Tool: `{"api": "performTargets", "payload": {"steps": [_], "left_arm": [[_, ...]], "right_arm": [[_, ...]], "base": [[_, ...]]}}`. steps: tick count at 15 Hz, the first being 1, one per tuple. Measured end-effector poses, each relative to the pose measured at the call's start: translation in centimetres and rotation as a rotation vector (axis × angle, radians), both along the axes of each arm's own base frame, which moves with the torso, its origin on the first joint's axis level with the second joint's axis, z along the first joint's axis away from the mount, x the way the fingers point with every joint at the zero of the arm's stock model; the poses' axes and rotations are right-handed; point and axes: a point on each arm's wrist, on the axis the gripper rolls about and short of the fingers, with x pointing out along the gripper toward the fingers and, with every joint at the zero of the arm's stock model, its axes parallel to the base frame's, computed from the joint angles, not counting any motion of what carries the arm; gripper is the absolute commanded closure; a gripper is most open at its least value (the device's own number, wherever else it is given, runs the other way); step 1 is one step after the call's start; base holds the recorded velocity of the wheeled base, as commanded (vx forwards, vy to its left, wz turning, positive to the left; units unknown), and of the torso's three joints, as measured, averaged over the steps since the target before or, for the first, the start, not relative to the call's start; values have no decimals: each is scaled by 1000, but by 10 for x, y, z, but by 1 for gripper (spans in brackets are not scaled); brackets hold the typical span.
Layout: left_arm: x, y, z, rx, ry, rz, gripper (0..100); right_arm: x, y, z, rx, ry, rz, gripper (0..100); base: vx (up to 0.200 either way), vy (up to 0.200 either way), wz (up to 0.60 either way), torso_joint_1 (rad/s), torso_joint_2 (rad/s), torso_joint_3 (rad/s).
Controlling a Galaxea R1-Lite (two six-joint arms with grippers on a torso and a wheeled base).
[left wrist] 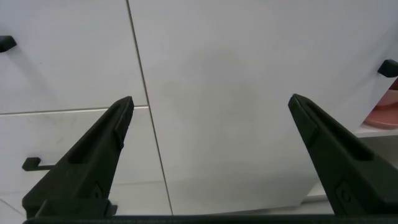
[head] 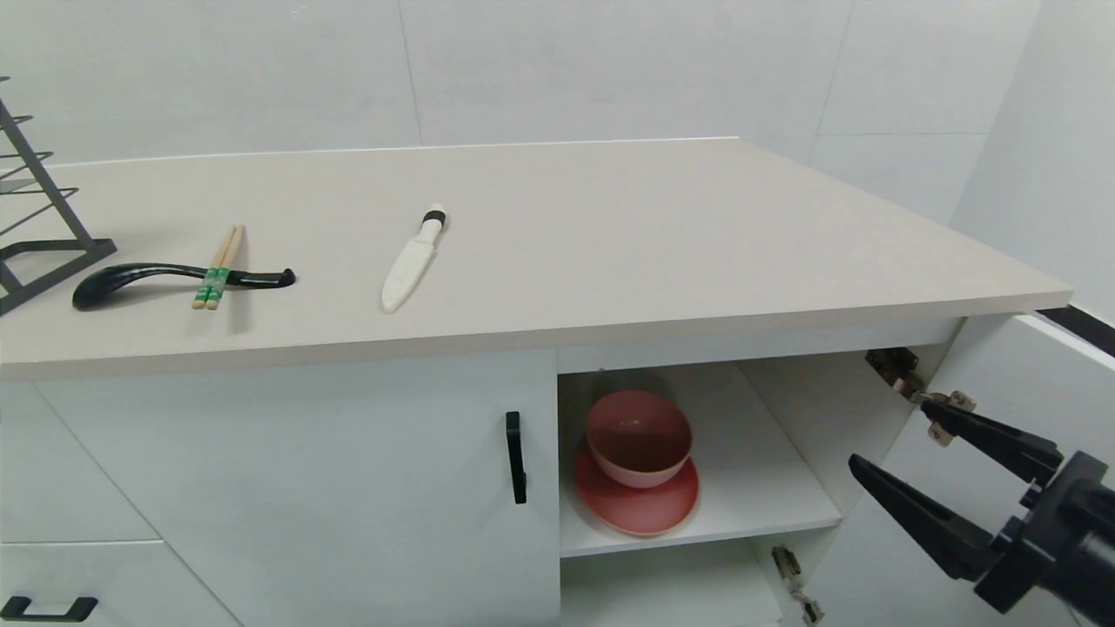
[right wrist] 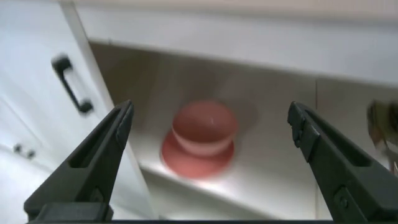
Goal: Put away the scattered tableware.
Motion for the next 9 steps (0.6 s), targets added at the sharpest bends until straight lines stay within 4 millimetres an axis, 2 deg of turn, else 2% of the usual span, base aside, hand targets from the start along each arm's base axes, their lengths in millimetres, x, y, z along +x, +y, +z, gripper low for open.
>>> {"api": "performTargets", "payload": {"steps": [3, 9], "left_arm": [[0, 0, 0, -1, 0, 0, 0], [0, 0, 0, -1, -1, 0, 0]], "right_arm": [[-25, -16, -7, -75, 68, -12, 0], [-78, -50, -17, -167, 115, -124, 0]], "base": [[0, 0, 0, 0, 0, 0], [-200, 0, 0, -1, 8, 2]]}}
